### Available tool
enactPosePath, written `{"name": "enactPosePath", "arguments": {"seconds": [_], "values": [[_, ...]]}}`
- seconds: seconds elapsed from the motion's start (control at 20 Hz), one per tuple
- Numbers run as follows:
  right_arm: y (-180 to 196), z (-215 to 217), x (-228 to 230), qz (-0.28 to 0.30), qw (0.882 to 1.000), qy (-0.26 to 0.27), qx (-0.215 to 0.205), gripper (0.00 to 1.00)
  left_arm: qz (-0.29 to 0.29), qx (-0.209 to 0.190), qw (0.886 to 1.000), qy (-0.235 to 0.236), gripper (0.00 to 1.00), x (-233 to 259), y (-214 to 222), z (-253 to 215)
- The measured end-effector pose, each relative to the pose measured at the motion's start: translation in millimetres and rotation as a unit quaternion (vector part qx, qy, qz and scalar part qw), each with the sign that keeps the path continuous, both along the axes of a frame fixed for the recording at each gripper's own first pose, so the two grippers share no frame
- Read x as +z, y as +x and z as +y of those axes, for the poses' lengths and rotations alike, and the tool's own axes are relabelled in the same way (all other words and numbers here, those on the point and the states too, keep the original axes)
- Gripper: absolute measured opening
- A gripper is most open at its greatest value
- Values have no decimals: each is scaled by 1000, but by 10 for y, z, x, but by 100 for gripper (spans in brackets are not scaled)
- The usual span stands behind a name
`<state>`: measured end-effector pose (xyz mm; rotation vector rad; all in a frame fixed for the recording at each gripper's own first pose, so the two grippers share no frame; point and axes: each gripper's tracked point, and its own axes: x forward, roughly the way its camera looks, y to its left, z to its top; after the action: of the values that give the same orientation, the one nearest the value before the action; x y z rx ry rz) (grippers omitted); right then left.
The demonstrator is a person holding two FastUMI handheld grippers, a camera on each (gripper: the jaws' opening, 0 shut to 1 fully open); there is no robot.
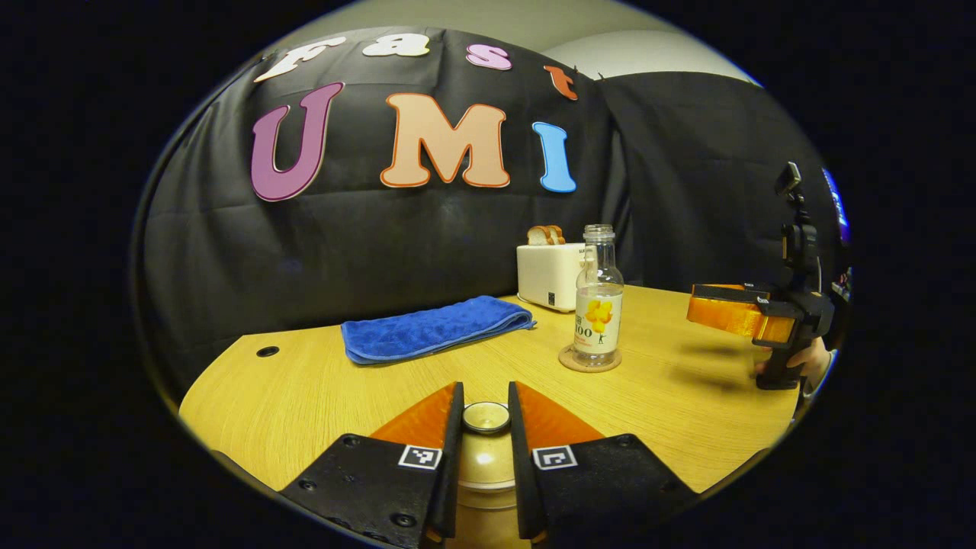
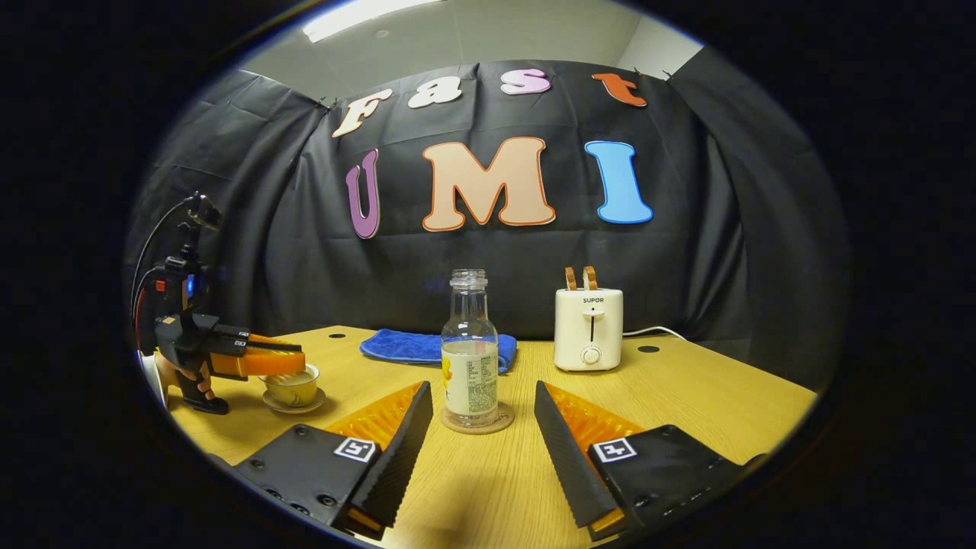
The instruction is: Open the teacup lid with one hand, grasp the water bottle and pour water into the teacup with the other hand; after pouring, place the water bottle on the coaster and then close the teacup lid.
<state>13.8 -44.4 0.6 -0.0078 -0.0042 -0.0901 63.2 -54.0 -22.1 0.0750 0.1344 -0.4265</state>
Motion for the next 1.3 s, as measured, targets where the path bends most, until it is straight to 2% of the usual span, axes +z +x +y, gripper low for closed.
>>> {"name": "enactPosePath", "arguments": {"seconds": [0.15,0.25,0.3,0.35,0.4,0.55,0.65,0.9,0.95,1.0,1.15,1.3], "values": [[-3,-3,-11,0,1000,0,-1,84,-6,10,1000,-3,36,39,6,47],[-5,-13,-10,0,1000,0,-3,87,-14,18,1000,-10,61,67,1,81],[1,-13,-11,0,1000,0,-3,87,-19,23,999,-14,80,79,-6,113],[-10,-12,-13,0,1000,0,-3,87,-24,30,999,-19,92,107,4,144],[-5,-12,-14,0,1000,0,-3,84,-29,36,999,-25,94,123,-15,173],[4,-5,-12,-1,1000,0,-3,87,-44,59,996,-46,94,180,-32,269],[-4,-17,-17,-1,1000,0,-5,84,-56,69,995,-44,94,218,-42,273],[1,-27,-23,-1,1000,0,-7,87,-55,95,993,-43,95,201,-93,381],[-4,-25,-22,-1,1000,0,-8,84,-55,105,992,-42,95,206,-115,425],[-3,-28,-13,-1,1000,0,-9,89,-56,116,991,-41,95,197,-150,479],[-11,-73,-19,-2,1000,-1,-19,84,-60,155,985,-38,95,204,-271,660],[-25,-120,-20,-3,999,-1,-32,84,-61,207,976,-34,95,192,-334,904]]}}
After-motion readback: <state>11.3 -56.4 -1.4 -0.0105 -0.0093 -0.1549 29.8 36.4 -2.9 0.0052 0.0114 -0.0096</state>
